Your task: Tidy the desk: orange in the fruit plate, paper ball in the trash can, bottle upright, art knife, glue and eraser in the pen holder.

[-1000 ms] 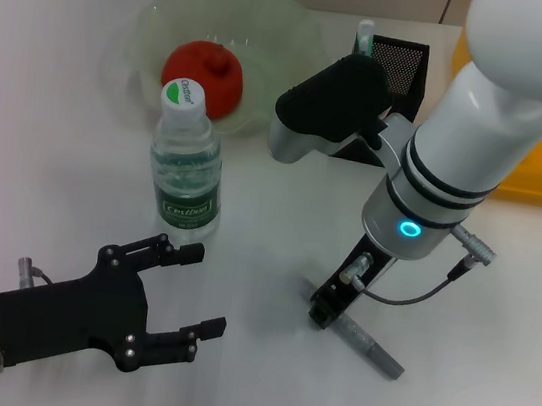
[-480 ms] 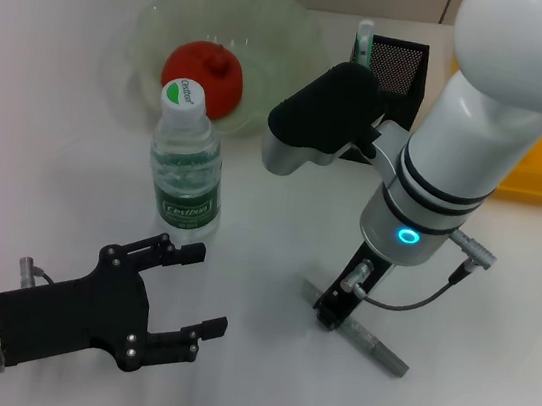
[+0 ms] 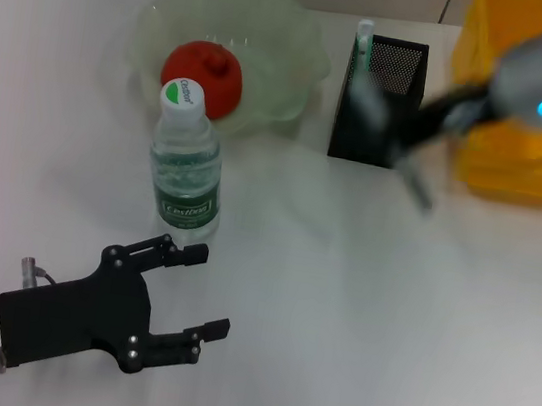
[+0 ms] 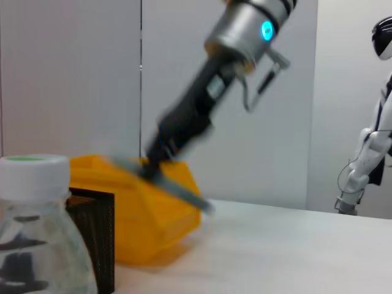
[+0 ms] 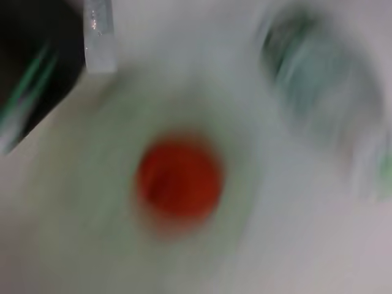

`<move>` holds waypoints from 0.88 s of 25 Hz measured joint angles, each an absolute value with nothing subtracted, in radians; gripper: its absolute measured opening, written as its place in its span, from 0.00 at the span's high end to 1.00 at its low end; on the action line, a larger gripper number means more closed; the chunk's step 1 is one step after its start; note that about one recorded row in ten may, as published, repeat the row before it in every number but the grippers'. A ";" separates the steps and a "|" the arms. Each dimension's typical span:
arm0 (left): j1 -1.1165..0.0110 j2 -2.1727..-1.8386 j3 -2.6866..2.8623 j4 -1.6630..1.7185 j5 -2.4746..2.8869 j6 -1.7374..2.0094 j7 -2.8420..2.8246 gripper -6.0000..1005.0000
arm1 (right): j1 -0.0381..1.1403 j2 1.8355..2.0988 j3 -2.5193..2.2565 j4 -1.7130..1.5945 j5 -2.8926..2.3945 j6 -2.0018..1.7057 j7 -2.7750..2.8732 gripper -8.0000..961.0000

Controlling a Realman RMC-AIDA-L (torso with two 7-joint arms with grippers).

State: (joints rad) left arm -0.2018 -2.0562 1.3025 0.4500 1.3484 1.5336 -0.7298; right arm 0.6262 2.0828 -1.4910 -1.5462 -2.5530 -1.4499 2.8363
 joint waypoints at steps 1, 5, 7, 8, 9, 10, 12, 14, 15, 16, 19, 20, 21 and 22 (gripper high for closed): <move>-0.203 -2.057 1.305 0.451 1.348 1.537 -0.731 0.21 | 0.583 2.084 -1.443 -1.614 -2.529 -1.418 2.807 0.85; -0.223 -2.062 1.313 0.446 1.348 1.540 -0.734 0.21 | 0.399 2.085 -1.354 -1.757 -2.324 -1.180 2.606 0.85; -0.226 -2.063 1.314 0.445 1.348 1.541 -0.734 0.21 | 0.307 2.084 -1.355 -1.744 -2.143 -1.017 2.426 0.85; -0.233 -2.065 1.318 0.443 1.348 1.542 -0.736 0.21 | 0.233 2.086 -1.372 -1.673 -1.887 -0.872 2.153 0.85; -0.233 -2.065 1.318 0.443 1.348 1.542 -0.736 0.21 | 0.233 2.086 -1.372 -1.673 -1.887 -0.872 2.153 0.85; -0.233 -2.065 1.318 0.443 1.348 1.542 -0.736 0.21 | 0.195 2.088 -1.390 -1.566 -1.624 -0.799 1.858 0.85; -0.256 -2.067 1.332 0.441 1.348 1.541 -0.754 0.21 | 0.190 2.088 -1.394 -1.493 -1.490 -0.789 1.710 0.85; -0.263 -2.068 1.342 0.440 1.348 1.538 -0.764 0.21 | 0.200 2.088 -1.396 -1.325 -1.244 -0.824 1.436 0.85; -0.268 -2.068 1.346 0.439 1.348 1.537 -0.768 0.21 | 0.212 2.088 -1.394 -1.242 -1.156 -0.855 1.335 0.85; -0.271 -2.068 1.348 0.437 1.348 1.536 -0.771 0.21 | 0.230 2.087 -1.391 -1.145 -1.059 -0.904 1.226 0.85; -0.284 -2.069 1.351 0.431 1.348 1.536 -0.779 0.21 | 0.308 2.084 -1.382 -0.856 -0.866 -1.036 0.970 0.84; -0.289 -2.069 1.355 0.430 1.348 1.536 -0.784 0.21 | 0.369 2.083 -1.378 -0.692 -0.796 -1.094 0.871 0.84; -0.289 -2.069 1.355 0.430 1.348 1.536 -0.784 0.21 | 0.369 2.083 -1.378 -0.692 -0.796 -1.094 0.871 0.84; -0.292 -2.069 1.358 0.430 1.348 1.536 -0.787 0.21 | 0.392 2.083 -1.371 -0.636 -0.783 -1.105 0.845 0.83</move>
State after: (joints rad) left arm -0.2924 -2.0694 1.3580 0.4295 1.3484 1.5362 -0.7870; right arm 0.3923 2.0829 -1.3713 -0.6363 -0.7826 -1.1054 0.8450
